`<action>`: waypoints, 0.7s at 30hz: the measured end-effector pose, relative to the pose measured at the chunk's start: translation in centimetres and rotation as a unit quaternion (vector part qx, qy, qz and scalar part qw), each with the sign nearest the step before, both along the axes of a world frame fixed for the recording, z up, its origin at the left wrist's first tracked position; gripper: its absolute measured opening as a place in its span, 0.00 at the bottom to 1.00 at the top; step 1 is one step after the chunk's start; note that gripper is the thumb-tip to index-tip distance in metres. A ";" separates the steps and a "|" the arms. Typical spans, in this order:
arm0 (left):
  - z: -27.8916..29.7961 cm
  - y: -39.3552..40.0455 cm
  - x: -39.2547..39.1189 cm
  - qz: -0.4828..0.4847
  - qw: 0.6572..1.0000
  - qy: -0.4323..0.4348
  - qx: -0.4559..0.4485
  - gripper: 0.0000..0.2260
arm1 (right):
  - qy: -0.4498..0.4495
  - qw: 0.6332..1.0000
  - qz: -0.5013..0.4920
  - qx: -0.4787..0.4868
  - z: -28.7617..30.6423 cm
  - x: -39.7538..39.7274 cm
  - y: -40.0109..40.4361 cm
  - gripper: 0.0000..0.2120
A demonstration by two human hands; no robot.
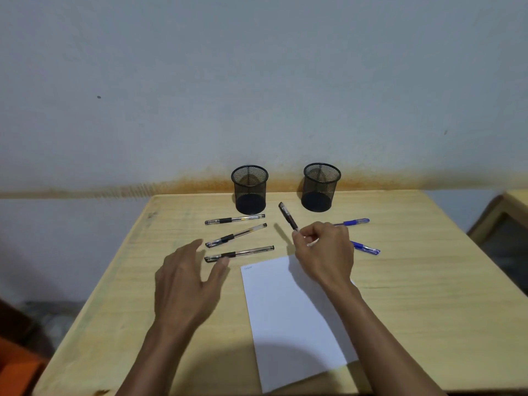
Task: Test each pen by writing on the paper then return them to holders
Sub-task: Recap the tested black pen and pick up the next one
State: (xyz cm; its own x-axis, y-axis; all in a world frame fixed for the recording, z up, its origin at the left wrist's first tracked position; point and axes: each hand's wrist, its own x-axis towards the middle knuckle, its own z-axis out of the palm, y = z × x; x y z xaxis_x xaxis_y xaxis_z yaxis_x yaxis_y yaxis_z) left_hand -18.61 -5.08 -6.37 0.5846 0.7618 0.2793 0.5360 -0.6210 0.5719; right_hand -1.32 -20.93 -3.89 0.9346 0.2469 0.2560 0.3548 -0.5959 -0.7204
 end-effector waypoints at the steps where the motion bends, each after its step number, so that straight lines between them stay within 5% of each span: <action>1: -1.0 0.7 -0.4 0.004 0.999 0.045 0.028 0.30 | 0.021 0.999 -0.015 -0.024 0.0 0.5 0.6 0.08; 5: -3.4 2.0 -1.0 -0.001 0.985 0.163 0.049 0.34 | 0.073 0.991 -0.033 -0.112 -0.5 1.6 3.0 0.09; 14: -3.3 1.7 -1.1 -0.002 0.983 0.174 0.051 0.30 | 0.057 0.977 -0.039 -0.203 -1.2 1.6 4.7 0.11; 18: -3.7 1.8 -0.9 -0.004 0.983 0.174 0.051 0.30 | -0.044 0.975 -0.014 -0.217 -1.2 0.9 5.0 0.15; 21: -3.9 2.1 -0.9 -0.004 0.983 0.174 0.055 0.32 | -0.133 0.963 0.111 -0.208 -1.4 -1.2 6.3 0.13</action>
State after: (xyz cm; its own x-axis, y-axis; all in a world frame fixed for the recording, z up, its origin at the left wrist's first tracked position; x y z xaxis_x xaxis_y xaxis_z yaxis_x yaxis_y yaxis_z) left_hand -19.48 -3.02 -10.25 0.6649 0.7332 0.1426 0.6823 -0.6739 0.2836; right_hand -2.49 -14.67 -5.30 0.7619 0.5658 0.3153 0.6457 -0.7018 -0.3010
